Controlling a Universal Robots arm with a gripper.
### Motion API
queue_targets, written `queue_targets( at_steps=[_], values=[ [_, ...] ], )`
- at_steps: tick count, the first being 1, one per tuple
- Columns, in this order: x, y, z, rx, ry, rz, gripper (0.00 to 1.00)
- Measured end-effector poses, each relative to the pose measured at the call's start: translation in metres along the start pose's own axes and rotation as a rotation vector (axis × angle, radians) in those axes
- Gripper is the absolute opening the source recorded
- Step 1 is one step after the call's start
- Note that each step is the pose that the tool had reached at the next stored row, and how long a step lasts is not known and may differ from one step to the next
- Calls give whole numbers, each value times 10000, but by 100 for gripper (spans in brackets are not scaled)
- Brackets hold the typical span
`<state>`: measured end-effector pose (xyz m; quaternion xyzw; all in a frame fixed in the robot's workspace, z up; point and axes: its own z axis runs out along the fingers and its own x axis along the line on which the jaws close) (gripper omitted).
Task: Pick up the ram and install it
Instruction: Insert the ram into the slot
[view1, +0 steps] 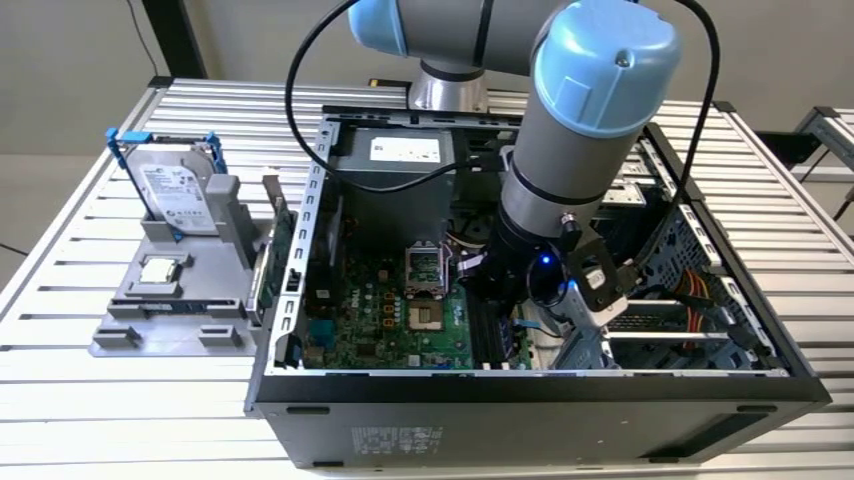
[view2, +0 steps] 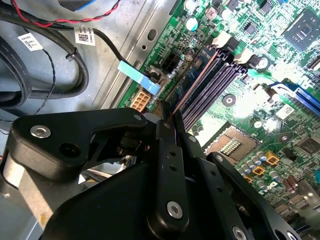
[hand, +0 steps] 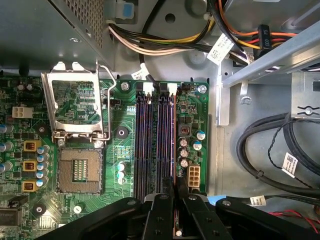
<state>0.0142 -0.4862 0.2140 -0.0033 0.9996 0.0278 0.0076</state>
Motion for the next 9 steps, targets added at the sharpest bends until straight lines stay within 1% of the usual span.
queue_targets(
  at_steps=[5,9],
  values=[
    [0,1,-5,19,0,-1,0],
    [0,3,-42,73,1,-1,0]
  ],
)
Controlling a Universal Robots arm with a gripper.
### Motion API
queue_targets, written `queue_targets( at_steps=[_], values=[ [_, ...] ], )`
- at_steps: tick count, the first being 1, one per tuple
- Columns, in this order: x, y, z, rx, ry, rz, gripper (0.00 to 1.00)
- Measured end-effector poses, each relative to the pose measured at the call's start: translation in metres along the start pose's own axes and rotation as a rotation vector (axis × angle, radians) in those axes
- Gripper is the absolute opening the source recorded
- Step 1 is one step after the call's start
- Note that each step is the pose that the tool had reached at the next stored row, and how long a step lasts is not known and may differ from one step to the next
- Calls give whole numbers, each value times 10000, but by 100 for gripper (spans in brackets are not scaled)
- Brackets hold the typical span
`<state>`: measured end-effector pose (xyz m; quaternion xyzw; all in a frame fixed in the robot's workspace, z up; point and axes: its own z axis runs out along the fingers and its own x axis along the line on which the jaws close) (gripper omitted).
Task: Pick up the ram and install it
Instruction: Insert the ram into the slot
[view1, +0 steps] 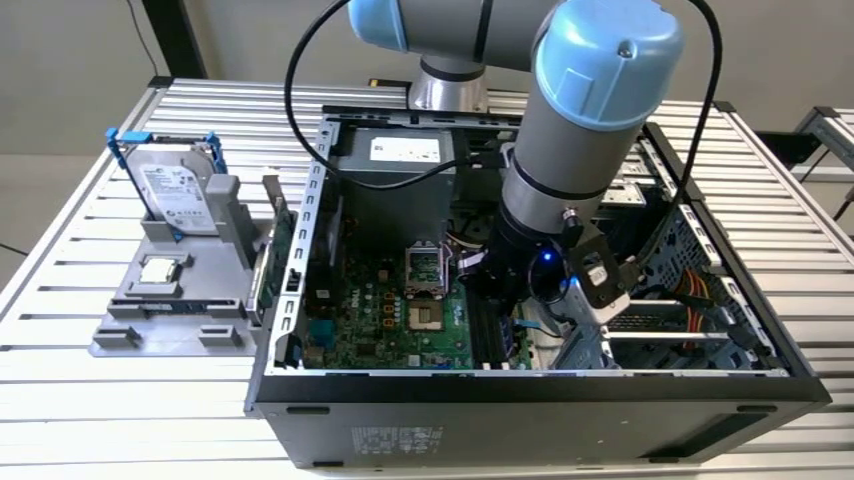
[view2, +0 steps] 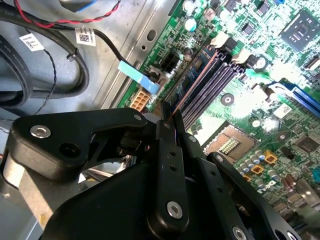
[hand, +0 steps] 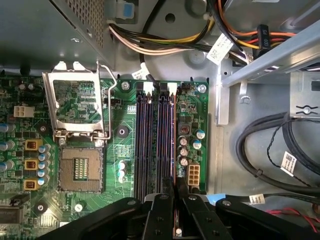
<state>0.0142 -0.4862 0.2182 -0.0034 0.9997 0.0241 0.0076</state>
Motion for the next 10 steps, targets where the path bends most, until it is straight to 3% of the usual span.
queue_targets(
  at_steps=[4,6,10],
  values=[
    [1,4,-3,51,-1,-1,0],
    [1,14,-10,137,0,-1,0],
    [6,27,-10,148,-2,33,0]
  ],
)
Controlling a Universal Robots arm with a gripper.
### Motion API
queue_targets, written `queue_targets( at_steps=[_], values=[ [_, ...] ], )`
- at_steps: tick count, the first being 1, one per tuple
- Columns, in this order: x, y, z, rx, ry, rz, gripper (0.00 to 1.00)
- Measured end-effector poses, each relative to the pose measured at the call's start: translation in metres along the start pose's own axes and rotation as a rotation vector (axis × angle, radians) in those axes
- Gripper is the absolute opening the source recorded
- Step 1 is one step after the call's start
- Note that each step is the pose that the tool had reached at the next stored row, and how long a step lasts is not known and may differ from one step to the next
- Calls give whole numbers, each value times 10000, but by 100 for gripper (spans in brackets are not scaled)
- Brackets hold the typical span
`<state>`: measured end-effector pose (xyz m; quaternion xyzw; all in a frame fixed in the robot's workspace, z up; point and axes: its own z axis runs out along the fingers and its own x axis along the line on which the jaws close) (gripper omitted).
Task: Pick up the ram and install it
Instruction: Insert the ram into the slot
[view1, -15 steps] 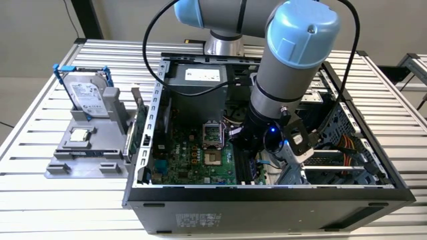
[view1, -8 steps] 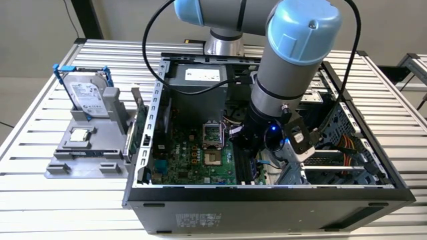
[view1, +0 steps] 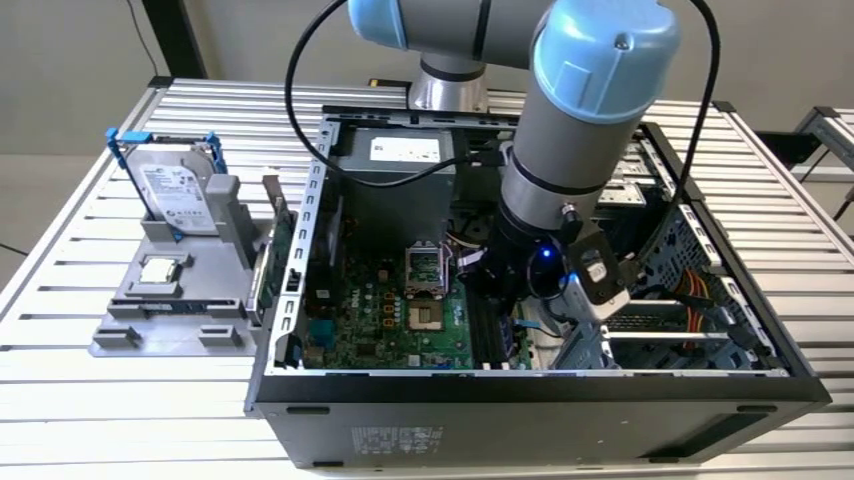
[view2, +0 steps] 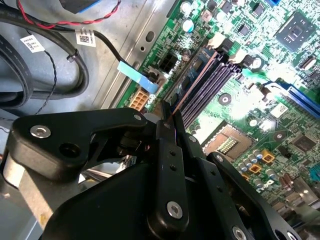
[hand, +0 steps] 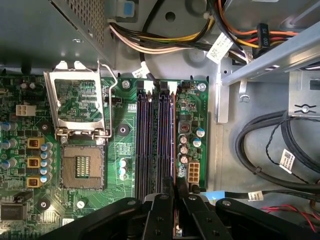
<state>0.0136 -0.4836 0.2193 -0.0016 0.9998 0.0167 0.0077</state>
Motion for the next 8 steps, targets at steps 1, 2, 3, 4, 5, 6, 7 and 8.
queue_targets(
  at_steps=[1,2,3,4,5,6,7,8],
  values=[
    [0,2,0,-1,0,12,0],
    [1,6,0,1,-1,19,0],
    [2,9,0,1,-1,24,0],
    [2,10,-1,1,-1,29,0],
    [2,13,-3,2,0,34,0],
    [2,14,-6,3,-1,39,0],
    [2,15,-9,2,0,42,0],
    [2,16,-15,4,-1,45,0]
  ],
)
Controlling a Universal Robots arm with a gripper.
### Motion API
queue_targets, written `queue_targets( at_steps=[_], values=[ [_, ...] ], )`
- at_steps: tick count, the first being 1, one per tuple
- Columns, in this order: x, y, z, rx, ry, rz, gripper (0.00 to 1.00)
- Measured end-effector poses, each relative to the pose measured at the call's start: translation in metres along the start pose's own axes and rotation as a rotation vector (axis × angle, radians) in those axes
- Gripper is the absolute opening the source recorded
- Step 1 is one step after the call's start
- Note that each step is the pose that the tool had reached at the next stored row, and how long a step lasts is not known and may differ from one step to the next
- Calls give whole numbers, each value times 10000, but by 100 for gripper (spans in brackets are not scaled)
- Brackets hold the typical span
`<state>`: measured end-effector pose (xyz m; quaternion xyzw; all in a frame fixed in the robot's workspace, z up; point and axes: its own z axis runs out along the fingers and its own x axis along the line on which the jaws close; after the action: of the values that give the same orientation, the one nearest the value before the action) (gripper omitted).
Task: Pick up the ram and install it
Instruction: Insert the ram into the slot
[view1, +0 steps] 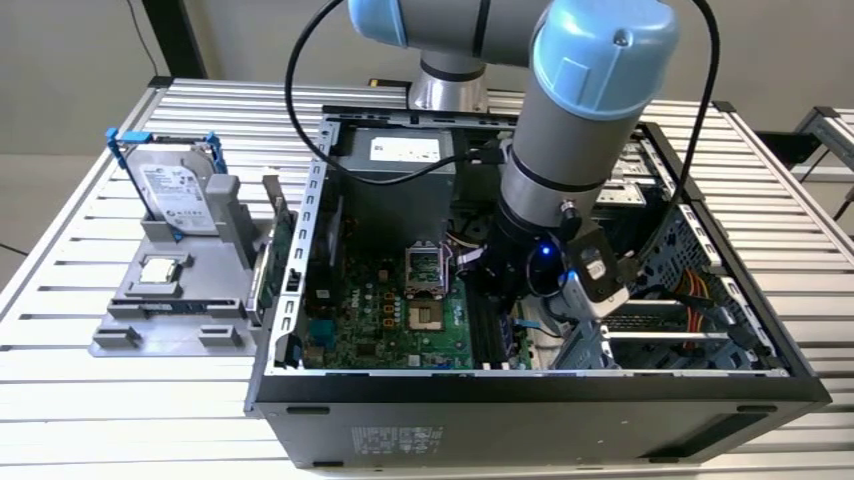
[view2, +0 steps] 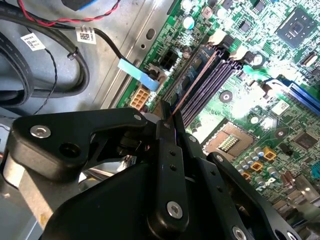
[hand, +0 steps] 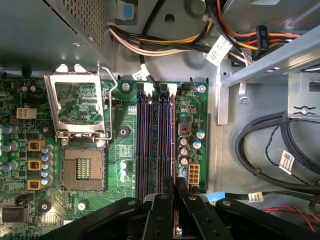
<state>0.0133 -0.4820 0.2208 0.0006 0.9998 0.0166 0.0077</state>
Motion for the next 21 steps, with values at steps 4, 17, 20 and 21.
queue_targets(
  at_steps=[4,17,20,21],
  values=[
    [1,1,-4,3,-1,43,0],
    [6,1,18,6,-10,358,0],
    [6,0,25,7,-14,449,0],
    [7,0,27,6,-16,484,0]
  ],
)
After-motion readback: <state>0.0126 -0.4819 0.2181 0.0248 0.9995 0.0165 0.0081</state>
